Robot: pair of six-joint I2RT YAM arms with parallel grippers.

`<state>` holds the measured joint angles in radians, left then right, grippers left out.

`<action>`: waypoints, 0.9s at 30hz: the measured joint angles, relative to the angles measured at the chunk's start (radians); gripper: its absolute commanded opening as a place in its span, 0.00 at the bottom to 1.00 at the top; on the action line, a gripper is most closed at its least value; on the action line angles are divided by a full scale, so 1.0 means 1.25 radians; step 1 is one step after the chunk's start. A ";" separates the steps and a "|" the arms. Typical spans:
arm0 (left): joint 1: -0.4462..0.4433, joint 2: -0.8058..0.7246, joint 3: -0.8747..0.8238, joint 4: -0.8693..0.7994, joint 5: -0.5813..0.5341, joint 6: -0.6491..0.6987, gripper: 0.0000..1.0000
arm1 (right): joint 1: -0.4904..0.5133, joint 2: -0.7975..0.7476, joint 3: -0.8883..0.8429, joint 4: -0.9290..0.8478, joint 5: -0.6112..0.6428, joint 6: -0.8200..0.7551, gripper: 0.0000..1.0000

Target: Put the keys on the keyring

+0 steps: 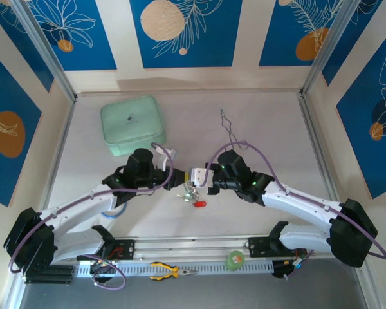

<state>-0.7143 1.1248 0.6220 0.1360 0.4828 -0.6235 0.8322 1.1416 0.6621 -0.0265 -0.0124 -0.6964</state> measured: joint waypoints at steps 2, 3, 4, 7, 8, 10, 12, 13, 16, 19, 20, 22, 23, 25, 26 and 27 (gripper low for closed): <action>0.001 0.000 0.000 0.013 0.005 -0.001 0.00 | -0.001 0.001 0.000 -0.012 -0.010 0.009 0.00; 0.001 0.000 0.000 0.020 0.007 -0.003 0.00 | -0.002 0.001 0.000 -0.016 -0.014 0.014 0.00; 0.001 0.000 0.000 0.023 0.007 -0.003 0.00 | -0.002 0.001 0.000 -0.017 -0.018 0.018 0.00; 0.002 -0.001 -0.001 0.031 0.009 -0.004 0.00 | -0.007 0.000 0.000 -0.019 -0.020 0.025 0.00; 0.002 -0.002 -0.002 0.033 0.009 -0.004 0.00 | -0.009 -0.002 0.000 -0.019 -0.020 0.026 0.00; 0.002 -0.005 -0.006 0.036 0.010 -0.004 0.00 | -0.014 -0.013 0.000 -0.019 -0.013 0.026 0.00; 0.003 -0.005 -0.010 0.039 0.010 -0.004 0.00 | -0.019 -0.037 -0.002 -0.018 -0.002 0.021 0.00; 0.003 -0.005 -0.012 0.040 0.010 -0.004 0.00 | -0.021 -0.048 -0.003 -0.018 0.003 0.019 0.00; 0.003 -0.005 -0.012 0.046 0.012 -0.004 0.00 | -0.022 -0.081 -0.005 -0.004 0.011 0.007 0.00; 0.003 -0.005 -0.012 0.054 0.012 -0.006 0.00 | -0.022 -0.089 -0.005 0.012 0.013 -0.005 0.00; 0.003 -0.005 -0.012 0.054 0.013 -0.006 0.00 | -0.022 -0.088 -0.005 0.014 0.014 -0.008 0.00; 0.003 -0.005 -0.012 0.054 0.013 -0.006 0.00 | -0.022 -0.084 -0.005 0.017 0.013 -0.011 0.00; 0.003 -0.005 -0.012 0.054 0.013 -0.006 0.00 | -0.021 -0.081 -0.005 0.020 0.014 -0.014 0.00; 0.004 -0.005 -0.012 0.054 0.015 -0.006 0.00 | -0.021 -0.076 -0.005 0.026 0.013 -0.016 0.00; 0.004 -0.005 -0.012 0.054 0.016 -0.006 0.00 | -0.021 -0.073 -0.005 0.030 0.013 -0.016 0.00; 0.004 -0.005 -0.013 0.054 0.018 -0.006 0.00 | -0.021 -0.071 -0.005 0.032 0.013 -0.016 0.00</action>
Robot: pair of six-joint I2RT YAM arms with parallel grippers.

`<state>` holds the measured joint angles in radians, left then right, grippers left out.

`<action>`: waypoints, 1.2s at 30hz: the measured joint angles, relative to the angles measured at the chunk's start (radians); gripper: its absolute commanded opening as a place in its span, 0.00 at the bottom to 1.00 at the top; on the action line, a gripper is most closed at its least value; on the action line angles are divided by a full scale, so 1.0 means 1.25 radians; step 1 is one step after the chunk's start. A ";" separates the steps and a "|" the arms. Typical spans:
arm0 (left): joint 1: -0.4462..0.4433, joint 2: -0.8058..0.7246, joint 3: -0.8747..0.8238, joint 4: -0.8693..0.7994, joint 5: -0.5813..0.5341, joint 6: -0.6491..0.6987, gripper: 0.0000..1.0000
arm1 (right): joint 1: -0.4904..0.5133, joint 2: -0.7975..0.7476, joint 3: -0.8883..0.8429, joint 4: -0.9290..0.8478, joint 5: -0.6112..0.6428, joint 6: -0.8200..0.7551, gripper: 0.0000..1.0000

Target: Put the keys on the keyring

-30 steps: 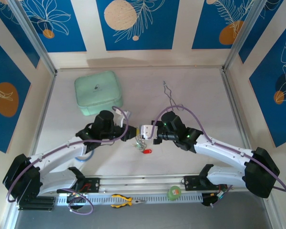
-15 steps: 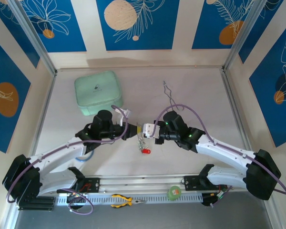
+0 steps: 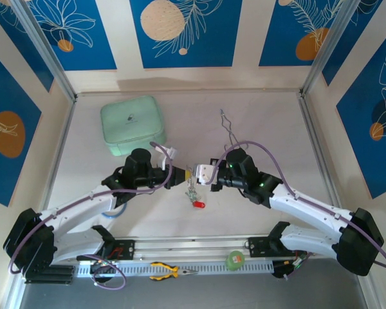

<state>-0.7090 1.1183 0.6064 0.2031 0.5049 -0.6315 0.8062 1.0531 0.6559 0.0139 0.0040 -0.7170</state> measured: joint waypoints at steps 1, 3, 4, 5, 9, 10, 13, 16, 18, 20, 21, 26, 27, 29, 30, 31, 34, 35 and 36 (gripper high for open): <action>0.000 0.000 0.000 0.000 0.000 0.000 0.00 | 0.001 0.000 0.000 0.001 0.000 0.000 0.00; 0.000 0.000 0.000 0.000 0.000 0.000 0.00 | 0.002 0.002 0.000 0.002 -0.001 0.000 0.00; 0.000 0.000 0.000 0.000 0.000 0.000 0.00 | 0.003 0.003 0.000 0.001 -0.001 0.000 0.00; 0.000 0.000 0.000 0.000 0.000 0.000 0.00 | 0.003 0.003 0.000 0.001 -0.002 0.000 0.00; 0.000 0.000 0.000 0.000 0.000 -0.005 0.00 | 0.004 0.003 0.000 0.000 -0.006 -0.001 0.00; 0.000 0.000 0.000 0.000 0.000 -0.006 0.00 | 0.004 0.003 0.000 0.000 -0.006 -0.003 0.00; 0.000 0.000 0.000 0.000 0.000 -0.012 0.00 | 0.004 0.003 0.000 0.000 -0.009 -0.006 0.00; 0.000 0.000 0.000 0.000 0.000 -0.013 0.00 | 0.005 0.003 0.000 0.000 -0.012 -0.006 0.00; 0.000 0.000 0.000 0.000 0.000 -0.014 0.00 | 0.005 0.003 0.000 0.000 -0.015 -0.007 0.00; 0.000 0.000 0.000 0.000 0.000 -0.014 0.00 | 0.005 0.004 0.000 0.000 -0.018 -0.009 0.00; 0.000 0.000 0.000 0.000 0.000 -0.014 0.00 | 0.005 0.004 0.000 -0.001 -0.020 -0.009 0.00; 0.000 0.000 0.000 0.000 0.000 -0.015 0.00 | 0.006 0.007 0.000 -0.001 -0.024 -0.012 0.00; 0.000 0.000 0.000 -0.001 0.000 -0.015 0.00 | 0.007 0.009 0.000 -0.001 -0.024 -0.013 0.00; 0.000 0.002 0.000 -0.001 0.000 -0.015 0.00 | 0.008 0.014 0.000 0.000 -0.024 -0.013 0.00; 0.000 0.003 0.000 -0.001 0.000 -0.015 0.00 | 0.008 0.016 0.000 0.000 -0.024 -0.013 0.00; 0.001 0.003 0.000 -0.001 0.000 -0.015 0.00 | 0.008 0.019 0.000 0.001 -0.024 -0.013 0.00; 0.002 0.003 0.000 -0.001 0.001 -0.018 0.00 | 0.008 0.024 0.000 0.001 -0.024 -0.012 0.00; 0.002 0.003 0.000 -0.001 0.001 -0.020 0.00 | 0.008 0.025 0.000 0.001 -0.024 -0.012 0.00; 0.002 0.003 0.000 -0.001 0.001 -0.021 0.00 | 0.007 0.026 0.000 0.000 -0.025 -0.012 0.00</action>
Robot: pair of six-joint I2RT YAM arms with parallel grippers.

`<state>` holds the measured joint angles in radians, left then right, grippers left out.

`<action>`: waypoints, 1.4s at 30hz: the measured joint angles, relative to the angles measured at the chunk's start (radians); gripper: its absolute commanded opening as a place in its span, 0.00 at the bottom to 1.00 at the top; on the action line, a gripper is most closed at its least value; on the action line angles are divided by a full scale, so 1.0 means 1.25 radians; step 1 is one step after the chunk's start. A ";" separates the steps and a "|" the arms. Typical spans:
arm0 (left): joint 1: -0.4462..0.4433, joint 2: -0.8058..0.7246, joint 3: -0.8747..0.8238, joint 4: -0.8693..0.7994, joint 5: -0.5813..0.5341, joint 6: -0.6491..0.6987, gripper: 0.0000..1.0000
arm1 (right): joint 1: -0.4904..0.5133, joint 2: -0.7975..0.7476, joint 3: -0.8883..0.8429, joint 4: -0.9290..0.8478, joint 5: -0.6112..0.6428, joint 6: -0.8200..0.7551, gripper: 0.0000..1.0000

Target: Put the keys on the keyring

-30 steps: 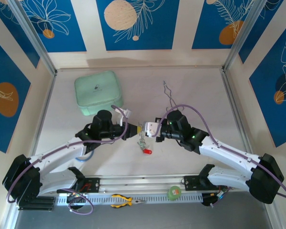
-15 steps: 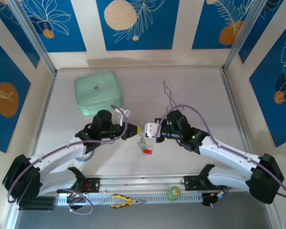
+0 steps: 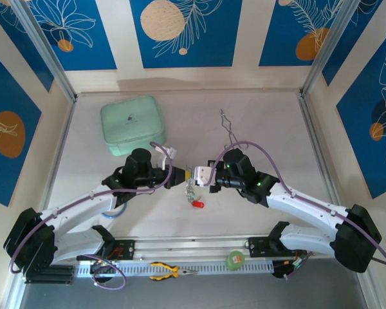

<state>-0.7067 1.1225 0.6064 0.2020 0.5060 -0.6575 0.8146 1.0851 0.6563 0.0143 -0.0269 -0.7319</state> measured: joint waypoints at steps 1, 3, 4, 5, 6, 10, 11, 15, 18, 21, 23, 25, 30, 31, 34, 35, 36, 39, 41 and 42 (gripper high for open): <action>0.000 0.000 0.000 0.000 0.000 0.000 0.00 | -0.001 0.000 0.000 0.000 0.000 0.000 0.00; 0.001 0.000 0.000 0.001 0.003 -0.006 0.00 | -0.003 0.003 0.000 0.000 -0.003 0.000 0.00; 0.001 0.000 0.000 0.001 0.004 -0.008 0.00 | -0.003 0.005 0.000 0.000 -0.004 0.000 0.00; 0.002 0.000 -0.001 0.003 0.008 -0.013 0.00 | -0.004 0.007 0.000 -0.001 -0.005 0.000 0.00; 0.003 0.000 -0.003 0.007 0.011 -0.015 0.00 | -0.004 0.009 0.000 -0.001 -0.005 0.000 0.00; 0.004 0.002 -0.008 0.029 0.023 -0.021 0.00 | -0.006 0.013 0.000 -0.005 -0.006 0.000 0.00; 0.005 0.004 -0.008 0.039 0.024 -0.022 0.00 | -0.006 0.014 0.000 -0.006 -0.009 0.000 0.00; 0.005 0.005 -0.008 0.059 0.030 -0.027 0.00 | -0.006 0.015 0.000 -0.006 -0.018 0.001 0.00; 0.005 0.005 -0.008 0.066 0.030 -0.027 0.00 | -0.006 0.015 0.000 -0.006 -0.020 0.001 0.00; 0.005 0.005 -0.008 0.066 0.029 -0.027 0.00 | -0.006 0.015 0.000 -0.006 -0.001 -0.001 0.00; 0.006 0.005 -0.008 0.066 0.029 -0.027 0.00 | -0.008 0.014 0.000 -0.008 0.018 -0.003 0.00; 0.007 0.005 -0.008 0.066 0.029 -0.027 0.00 | -0.009 0.009 0.000 -0.013 0.038 -0.007 0.00; 0.007 0.005 -0.008 0.066 0.029 -0.027 0.00 | -0.010 -0.017 0.000 -0.027 0.066 -0.016 0.00; 0.007 0.005 -0.008 0.066 0.029 -0.027 0.00 | -0.011 -0.023 0.000 -0.028 0.066 -0.016 0.00; 0.008 0.006 -0.008 0.066 0.029 -0.027 0.00 | -0.011 -0.045 -0.002 -0.024 0.060 -0.016 0.00; 0.008 0.007 -0.008 0.066 0.029 -0.027 0.00 | -0.011 -0.054 -0.005 -0.023 0.057 -0.016 0.00; 0.008 0.008 -0.008 0.066 0.029 -0.027 0.00 | -0.011 -0.061 -0.007 -0.019 0.054 -0.016 0.00; 0.009 0.011 -0.008 0.066 0.029 -0.027 0.00 | -0.011 -0.069 -0.013 -0.017 0.047 -0.016 0.00; 0.009 0.011 -0.008 0.066 0.029 -0.027 0.00 | -0.010 -0.069 -0.015 -0.018 0.039 -0.016 0.00; 0.009 0.011 -0.008 0.066 0.029 -0.027 0.00 | -0.009 -0.069 -0.016 -0.018 0.036 -0.015 0.00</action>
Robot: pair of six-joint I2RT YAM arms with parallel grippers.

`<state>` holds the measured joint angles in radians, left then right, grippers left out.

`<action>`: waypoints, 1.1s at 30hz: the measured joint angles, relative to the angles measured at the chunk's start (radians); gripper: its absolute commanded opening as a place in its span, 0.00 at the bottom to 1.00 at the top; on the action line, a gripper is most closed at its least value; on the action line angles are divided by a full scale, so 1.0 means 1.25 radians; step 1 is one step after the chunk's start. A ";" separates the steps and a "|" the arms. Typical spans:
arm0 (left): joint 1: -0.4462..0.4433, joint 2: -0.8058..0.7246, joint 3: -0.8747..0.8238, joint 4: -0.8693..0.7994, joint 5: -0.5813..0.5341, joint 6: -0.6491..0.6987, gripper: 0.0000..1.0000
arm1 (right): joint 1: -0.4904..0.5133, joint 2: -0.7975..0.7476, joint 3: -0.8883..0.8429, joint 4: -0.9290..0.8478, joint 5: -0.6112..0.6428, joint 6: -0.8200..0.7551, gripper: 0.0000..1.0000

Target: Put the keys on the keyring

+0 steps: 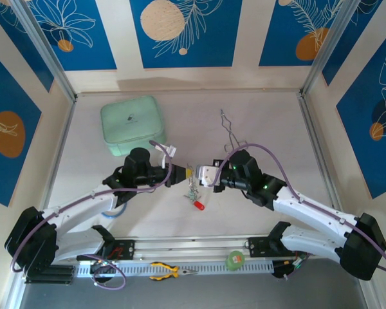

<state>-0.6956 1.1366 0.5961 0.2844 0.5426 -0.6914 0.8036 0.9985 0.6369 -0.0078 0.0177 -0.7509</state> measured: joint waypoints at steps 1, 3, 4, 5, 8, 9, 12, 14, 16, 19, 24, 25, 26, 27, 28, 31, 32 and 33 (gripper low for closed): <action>0.000 0.000 0.000 0.000 0.000 0.000 0.00 | 0.000 0.000 0.000 0.000 -0.002 0.000 0.00; 0.000 0.000 0.000 0.000 0.000 0.000 0.00 | 0.002 0.000 0.000 0.000 -0.008 0.000 0.00; 0.000 0.000 0.000 0.000 0.000 0.000 0.00 | 0.002 0.000 0.000 0.001 -0.010 0.000 0.00; 0.000 0.000 0.000 0.000 0.000 0.000 0.00 | 0.002 0.000 0.000 0.002 -0.014 0.000 0.00; 0.000 0.000 0.000 0.000 0.000 0.000 0.00 | 0.002 0.001 0.000 0.010 -0.017 0.000 0.00; 0.000 0.000 0.000 0.000 0.000 0.000 0.00 | 0.002 0.002 0.000 0.014 -0.017 0.000 0.00; 0.000 0.000 0.000 0.000 0.000 0.000 0.00 | 0.004 0.008 0.000 0.024 -0.017 0.000 0.00; 0.000 0.000 0.000 0.000 0.000 0.000 0.00 | 0.006 0.014 0.000 0.031 -0.017 0.000 0.00; 0.000 0.000 0.000 0.000 0.000 0.000 0.00 | 0.007 0.018 0.000 0.036 -0.017 0.000 0.00; 0.000 0.003 0.000 0.000 0.000 -0.004 0.00 | 0.007 0.021 0.000 0.039 -0.017 0.000 0.00; 0.000 0.005 0.000 0.001 0.000 -0.006 0.00 | 0.007 0.021 0.000 0.039 -0.017 0.000 0.00; 0.000 0.005 0.000 0.001 0.000 -0.006 0.00 | 0.007 0.021 0.000 0.039 -0.017 0.000 0.00; 0.000 0.005 0.000 0.001 0.000 -0.006 0.00 | 0.007 0.021 0.000 0.038 -0.018 -0.001 0.00; 0.000 0.005 0.000 0.001 0.000 -0.007 0.00 | 0.007 0.022 0.000 0.038 -0.017 -0.001 0.00; 0.000 0.005 0.000 0.002 0.000 -0.008 0.00 | 0.007 0.023 0.000 0.038 -0.018 -0.001 0.00; 0.001 0.005 0.000 0.003 0.000 -0.009 0.00 | 0.007 0.028 0.000 0.037 -0.018 -0.003 0.00; 0.002 0.005 0.000 0.003 0.000 -0.009 0.00 | 0.007 0.030 0.000 0.037 -0.018 -0.003 0.00; 0.002 0.005 0.000 0.003 0.000 -0.009 0.00 | 0.007 0.032 0.000 0.038 -0.018 -0.003 0.00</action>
<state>-0.6937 1.1427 0.5961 0.2882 0.5430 -0.7021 0.8124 1.0382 0.6365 0.0395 -0.0051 -0.7551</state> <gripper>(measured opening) 0.040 0.054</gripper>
